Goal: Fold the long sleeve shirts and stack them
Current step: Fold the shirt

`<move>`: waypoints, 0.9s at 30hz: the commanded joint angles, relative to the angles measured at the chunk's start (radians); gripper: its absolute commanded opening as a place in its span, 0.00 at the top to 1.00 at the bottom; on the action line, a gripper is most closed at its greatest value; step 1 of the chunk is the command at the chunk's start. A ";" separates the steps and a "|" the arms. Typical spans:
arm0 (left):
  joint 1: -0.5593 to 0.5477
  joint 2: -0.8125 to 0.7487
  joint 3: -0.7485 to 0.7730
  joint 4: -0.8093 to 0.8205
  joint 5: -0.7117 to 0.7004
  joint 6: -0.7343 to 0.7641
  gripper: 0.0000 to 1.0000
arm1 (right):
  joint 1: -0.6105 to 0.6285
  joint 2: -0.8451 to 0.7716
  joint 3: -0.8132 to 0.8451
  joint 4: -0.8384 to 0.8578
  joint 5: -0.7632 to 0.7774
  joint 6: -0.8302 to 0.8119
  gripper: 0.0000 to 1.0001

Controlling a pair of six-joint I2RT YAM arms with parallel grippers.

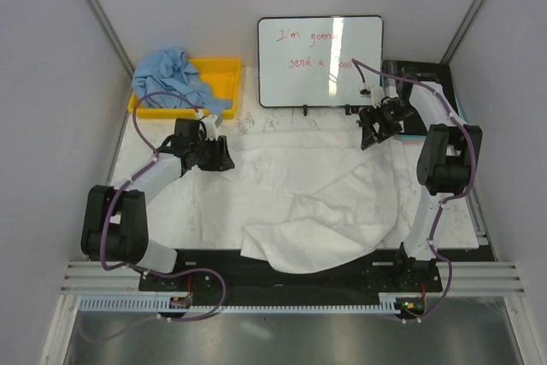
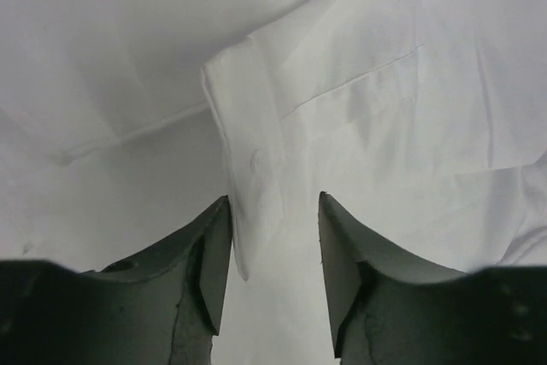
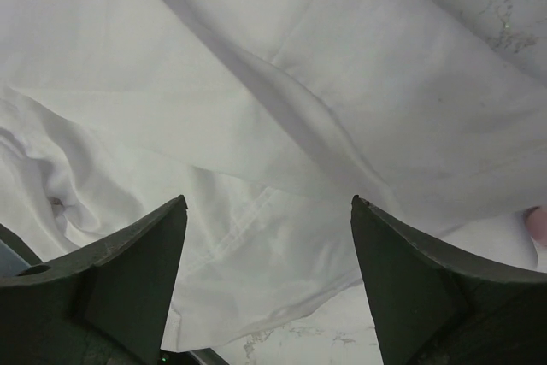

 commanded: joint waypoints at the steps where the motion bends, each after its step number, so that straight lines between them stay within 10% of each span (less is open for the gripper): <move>1: 0.036 -0.072 0.049 -0.041 0.056 0.009 0.45 | -0.008 -0.152 0.022 0.005 0.010 0.032 0.12; 8: 0.056 -0.180 0.127 -0.142 0.108 0.178 0.12 | -0.010 -0.261 0.005 -0.021 0.045 0.012 0.02; 16: 0.076 -0.120 0.204 -0.383 0.165 0.538 0.14 | 0.033 -0.272 -0.139 0.008 0.079 0.001 0.04; 27: 0.073 0.101 0.223 -0.466 0.091 0.661 0.17 | 0.124 -0.177 -0.292 0.158 0.183 0.039 0.07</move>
